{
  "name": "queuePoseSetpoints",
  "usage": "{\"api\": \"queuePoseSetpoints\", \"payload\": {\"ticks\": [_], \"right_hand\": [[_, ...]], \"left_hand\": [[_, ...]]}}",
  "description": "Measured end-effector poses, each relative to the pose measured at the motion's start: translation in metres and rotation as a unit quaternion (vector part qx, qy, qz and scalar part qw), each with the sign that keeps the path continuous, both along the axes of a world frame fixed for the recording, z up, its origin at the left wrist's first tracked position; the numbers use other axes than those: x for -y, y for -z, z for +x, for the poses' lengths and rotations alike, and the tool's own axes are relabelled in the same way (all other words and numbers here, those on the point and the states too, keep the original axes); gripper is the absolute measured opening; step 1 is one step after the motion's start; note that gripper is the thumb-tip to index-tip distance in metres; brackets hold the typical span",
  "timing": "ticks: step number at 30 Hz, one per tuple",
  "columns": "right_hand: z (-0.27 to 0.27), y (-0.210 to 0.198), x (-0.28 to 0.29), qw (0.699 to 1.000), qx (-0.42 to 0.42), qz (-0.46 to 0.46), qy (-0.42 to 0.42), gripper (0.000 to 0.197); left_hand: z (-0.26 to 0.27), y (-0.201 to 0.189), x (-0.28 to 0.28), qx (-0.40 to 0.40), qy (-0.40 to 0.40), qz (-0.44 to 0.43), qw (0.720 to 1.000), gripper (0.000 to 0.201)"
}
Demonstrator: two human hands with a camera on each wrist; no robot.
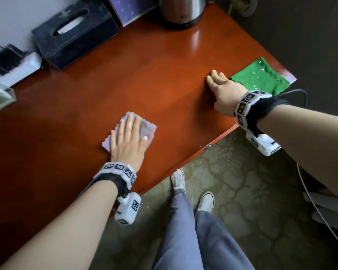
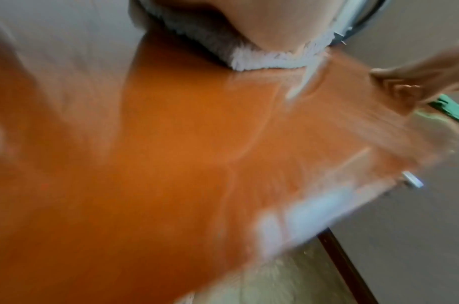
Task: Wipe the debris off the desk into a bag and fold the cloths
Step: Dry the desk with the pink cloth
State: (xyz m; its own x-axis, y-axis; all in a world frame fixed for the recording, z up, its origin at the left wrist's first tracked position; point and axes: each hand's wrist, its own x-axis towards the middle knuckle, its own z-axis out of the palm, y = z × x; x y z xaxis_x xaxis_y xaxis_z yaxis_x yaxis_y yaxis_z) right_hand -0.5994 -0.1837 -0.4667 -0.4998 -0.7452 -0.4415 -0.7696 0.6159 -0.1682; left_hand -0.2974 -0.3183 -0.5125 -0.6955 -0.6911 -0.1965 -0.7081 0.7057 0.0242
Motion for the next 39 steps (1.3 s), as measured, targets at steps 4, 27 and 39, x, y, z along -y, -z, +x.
{"api": "queuePoseSetpoints", "payload": {"ticks": [4,27,39], "right_hand": [[0.000,0.002,0.000,1.000,-0.008,-0.014,-0.005,0.084],[0.001,0.003,-0.004,1.000,-0.023,-0.010,-0.018,0.084],[0.096,0.021,-0.023,0.984,0.031,-0.116,-0.128,0.070]], "left_hand": [[-0.033,0.002,-0.010,-0.026,-0.131,-0.004,0.991,0.063],[0.084,-0.004,-0.083,0.057,0.145,-0.049,0.987,0.083],[-0.004,0.013,-0.117,-0.046,0.124,-0.070,0.989,0.067]]}}
